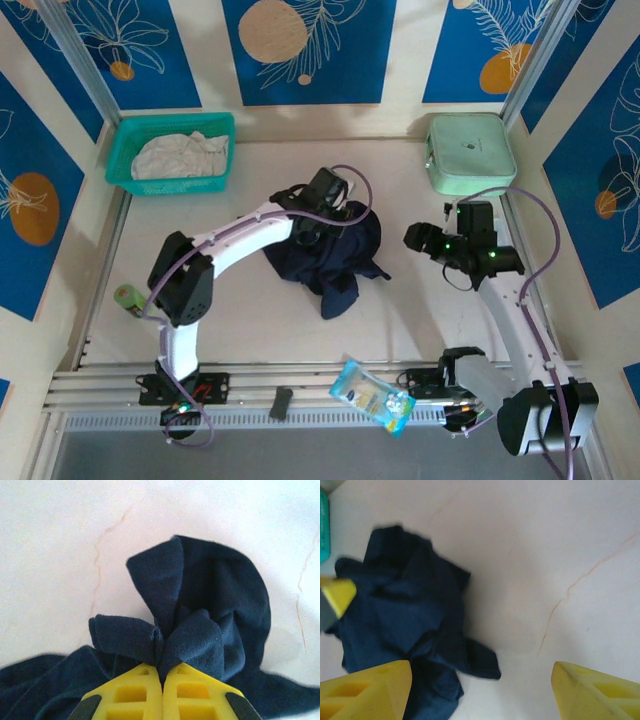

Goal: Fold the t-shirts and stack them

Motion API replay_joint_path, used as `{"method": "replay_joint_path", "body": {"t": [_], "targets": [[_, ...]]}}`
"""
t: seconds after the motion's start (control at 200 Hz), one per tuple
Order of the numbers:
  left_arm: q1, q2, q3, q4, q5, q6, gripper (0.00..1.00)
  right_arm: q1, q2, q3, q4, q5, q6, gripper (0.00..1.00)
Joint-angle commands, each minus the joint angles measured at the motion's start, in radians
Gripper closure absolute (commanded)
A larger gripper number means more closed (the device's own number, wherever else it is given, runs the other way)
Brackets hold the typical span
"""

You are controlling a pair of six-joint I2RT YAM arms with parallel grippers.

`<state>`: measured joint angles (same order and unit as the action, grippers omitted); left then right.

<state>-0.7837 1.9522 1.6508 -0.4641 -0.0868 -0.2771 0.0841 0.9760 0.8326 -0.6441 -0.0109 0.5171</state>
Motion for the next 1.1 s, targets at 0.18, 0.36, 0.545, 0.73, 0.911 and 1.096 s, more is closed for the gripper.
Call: {"method": "replay_joint_path", "body": {"t": [0.18, 0.36, 0.545, 0.73, 0.911, 1.096], "targets": [[0.0, -0.002, 0.182, -0.02, -0.079, -0.042, 1.0, 0.253, -0.008, -0.172, 0.034, -0.079, 0.21, 0.29], [0.001, -0.089, 0.228, -0.054, -0.12, 0.002, 1.0, 0.418, 0.017, -0.198, 0.081, -0.089, 0.298, 0.29], [0.0, -0.145, 0.225, -0.053, -0.125, 0.032, 1.0, 0.417, 0.086, -0.163, 0.133, -0.052, 0.353, 0.32], [0.001, -0.172, 0.19, -0.051, -0.141, 0.056, 1.0, 0.19, 0.131, 0.027, 0.067, -0.047, 0.117, 0.3], [0.001, -0.189, 0.161, -0.05, -0.167, 0.074, 1.0, 0.137, 0.168, 0.131, 0.16, -0.114, -0.255, 0.27], [0.002, -0.183, 0.171, -0.042, -0.172, 0.082, 1.0, 0.209, 0.172, 0.049, 0.357, -0.122, -0.619, 0.27]]}}
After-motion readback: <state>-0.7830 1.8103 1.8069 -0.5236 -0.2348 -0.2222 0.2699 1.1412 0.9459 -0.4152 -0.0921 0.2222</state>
